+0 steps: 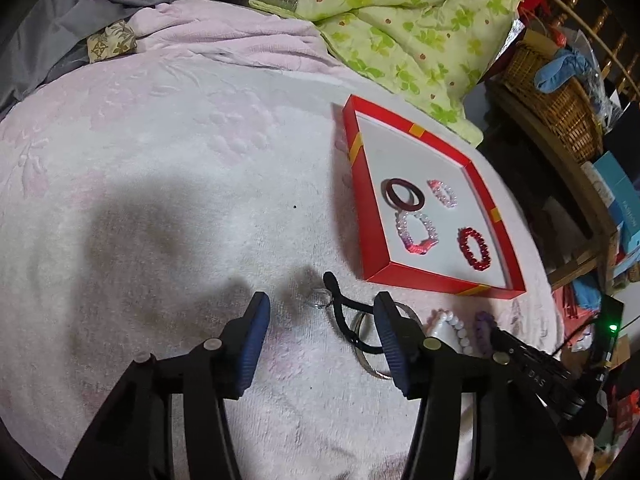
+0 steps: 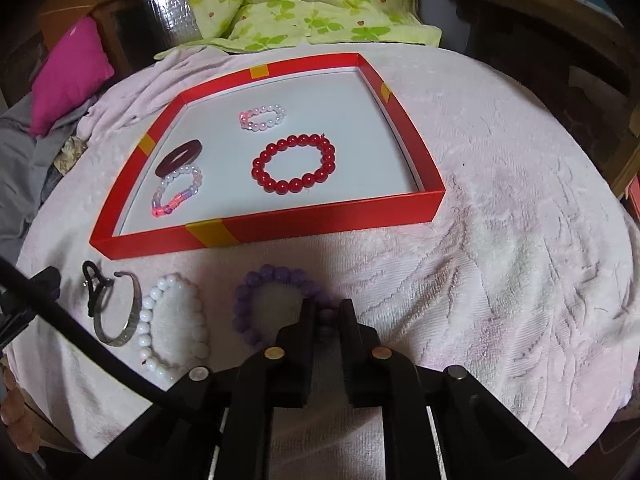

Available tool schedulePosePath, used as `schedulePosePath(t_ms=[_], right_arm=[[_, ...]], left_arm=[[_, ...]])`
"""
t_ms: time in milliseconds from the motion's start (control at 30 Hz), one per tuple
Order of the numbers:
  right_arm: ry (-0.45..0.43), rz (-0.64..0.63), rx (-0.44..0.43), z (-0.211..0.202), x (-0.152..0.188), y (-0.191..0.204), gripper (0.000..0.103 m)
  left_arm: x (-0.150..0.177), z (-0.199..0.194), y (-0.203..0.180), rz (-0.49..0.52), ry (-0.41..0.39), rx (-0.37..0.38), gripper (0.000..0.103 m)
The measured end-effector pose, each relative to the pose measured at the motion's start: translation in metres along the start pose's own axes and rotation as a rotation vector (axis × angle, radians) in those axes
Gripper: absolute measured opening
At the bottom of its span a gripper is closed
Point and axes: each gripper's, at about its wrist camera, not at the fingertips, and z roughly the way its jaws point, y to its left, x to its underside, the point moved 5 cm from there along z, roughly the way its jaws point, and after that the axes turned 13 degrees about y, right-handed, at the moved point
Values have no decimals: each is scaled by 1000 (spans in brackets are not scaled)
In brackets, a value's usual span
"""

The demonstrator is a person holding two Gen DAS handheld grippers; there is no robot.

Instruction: Organize jewelry

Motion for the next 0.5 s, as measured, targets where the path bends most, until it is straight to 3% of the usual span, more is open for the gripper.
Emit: schedulePosePath(t_ms=[300,400,467,500], right_arm=[[2,-7,0,1,2,2,12],[5,-2,-11,1,3,0,12],[8,4,-18,1,3,-2,13],[9,7,-20,1,3,-2,13]], left_arm=[[-9,21,-8,18,1,-55,54],[-8,29,-12,35,20,-62,40],[-7,30,-12,53,15,-83,23],[-7,30,-11,55,22,-76,23]])
